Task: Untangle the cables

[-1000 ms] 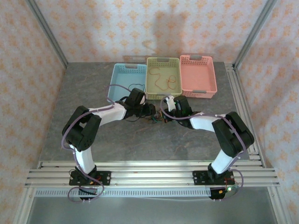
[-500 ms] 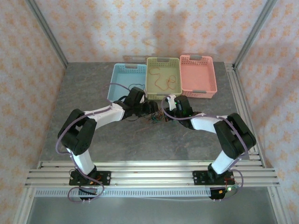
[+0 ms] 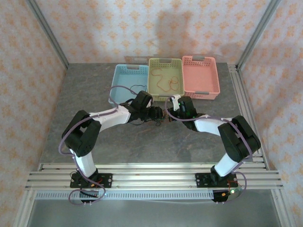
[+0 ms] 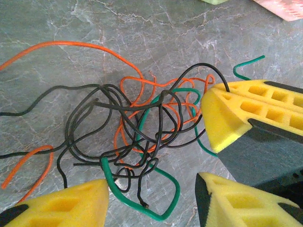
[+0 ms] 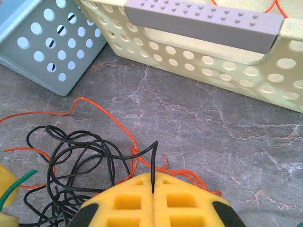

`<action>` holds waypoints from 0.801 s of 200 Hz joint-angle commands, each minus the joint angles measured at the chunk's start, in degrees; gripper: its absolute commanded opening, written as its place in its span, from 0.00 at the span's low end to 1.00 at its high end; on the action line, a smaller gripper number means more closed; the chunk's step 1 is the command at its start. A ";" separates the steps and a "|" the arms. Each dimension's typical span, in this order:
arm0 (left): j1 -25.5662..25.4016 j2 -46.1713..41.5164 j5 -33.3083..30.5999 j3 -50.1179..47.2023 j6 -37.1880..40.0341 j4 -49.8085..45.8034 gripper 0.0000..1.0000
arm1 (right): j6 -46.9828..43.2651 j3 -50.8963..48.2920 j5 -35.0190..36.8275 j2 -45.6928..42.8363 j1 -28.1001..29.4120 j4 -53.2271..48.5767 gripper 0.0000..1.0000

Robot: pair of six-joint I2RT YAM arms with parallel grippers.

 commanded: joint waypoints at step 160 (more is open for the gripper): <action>-0.38 1.81 0.26 2.58 1.69 -2.93 0.04 | 0.58 -2.87 9.23 -4.21 -0.87 3.07 0.00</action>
